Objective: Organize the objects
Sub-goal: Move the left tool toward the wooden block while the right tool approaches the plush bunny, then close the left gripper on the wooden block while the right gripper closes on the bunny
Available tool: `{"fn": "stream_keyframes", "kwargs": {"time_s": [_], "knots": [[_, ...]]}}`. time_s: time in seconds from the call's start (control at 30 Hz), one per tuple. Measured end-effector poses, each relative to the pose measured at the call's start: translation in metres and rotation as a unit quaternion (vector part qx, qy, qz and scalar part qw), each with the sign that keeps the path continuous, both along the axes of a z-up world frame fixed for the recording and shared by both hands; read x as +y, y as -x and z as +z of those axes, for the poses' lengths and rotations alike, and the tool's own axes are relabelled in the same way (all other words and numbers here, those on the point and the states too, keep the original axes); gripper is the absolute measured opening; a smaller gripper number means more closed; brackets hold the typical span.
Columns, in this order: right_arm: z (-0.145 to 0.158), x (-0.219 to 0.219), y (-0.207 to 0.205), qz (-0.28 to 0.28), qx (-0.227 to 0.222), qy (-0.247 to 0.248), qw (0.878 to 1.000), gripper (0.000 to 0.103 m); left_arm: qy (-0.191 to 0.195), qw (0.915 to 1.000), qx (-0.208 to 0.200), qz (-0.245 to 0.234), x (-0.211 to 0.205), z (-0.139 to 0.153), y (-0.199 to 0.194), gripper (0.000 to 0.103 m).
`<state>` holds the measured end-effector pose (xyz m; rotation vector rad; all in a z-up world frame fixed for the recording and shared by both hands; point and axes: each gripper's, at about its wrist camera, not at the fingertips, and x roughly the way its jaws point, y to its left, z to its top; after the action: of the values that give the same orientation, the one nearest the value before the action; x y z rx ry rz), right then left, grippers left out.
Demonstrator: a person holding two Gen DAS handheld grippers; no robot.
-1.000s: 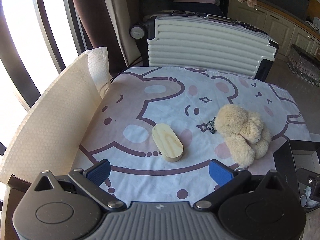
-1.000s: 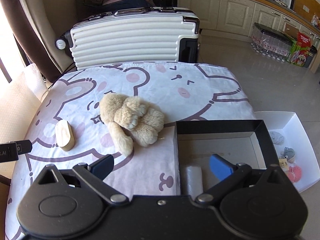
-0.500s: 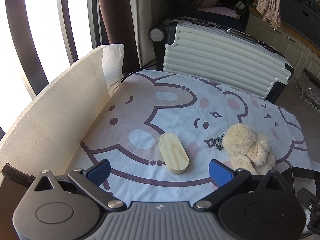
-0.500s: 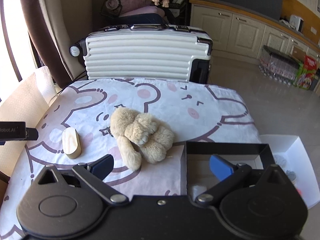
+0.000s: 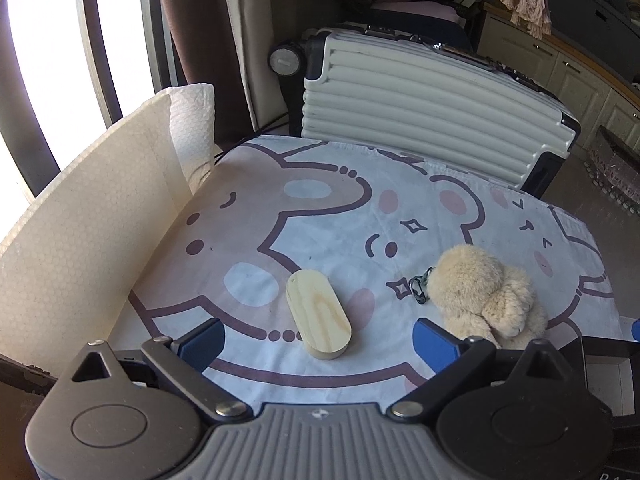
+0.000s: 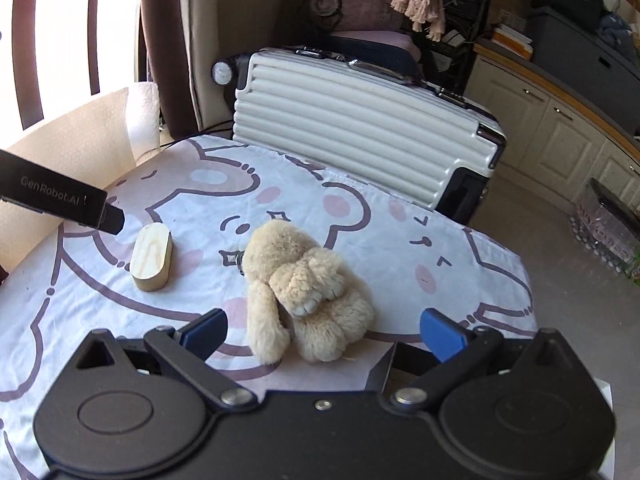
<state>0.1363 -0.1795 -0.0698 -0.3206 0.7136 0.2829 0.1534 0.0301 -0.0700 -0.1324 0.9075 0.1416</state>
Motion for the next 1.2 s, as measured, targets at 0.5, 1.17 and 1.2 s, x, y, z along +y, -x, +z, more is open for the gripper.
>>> {"fn": "stream_keyframes", "kwargs": {"time_s": [0.5,1.17,1.2], "knots": [[-0.052,0.024,-0.047,0.121,-0.032,0.081,0.989,0.103,0.025,0.9978,0.052,0.032,0.018,-0.047,-0.038,0.096],[-0.102,0.042,-0.070,0.217,-0.036,0.224,0.949,0.103,0.054,0.9934,0.091,0.042,0.017,-0.080,-0.066,0.096],[-0.102,0.040,-0.074,0.223,-0.029,0.223,0.948,0.103,0.055,0.9933,0.093,0.043,0.017,-0.081,-0.067,0.096]]}}
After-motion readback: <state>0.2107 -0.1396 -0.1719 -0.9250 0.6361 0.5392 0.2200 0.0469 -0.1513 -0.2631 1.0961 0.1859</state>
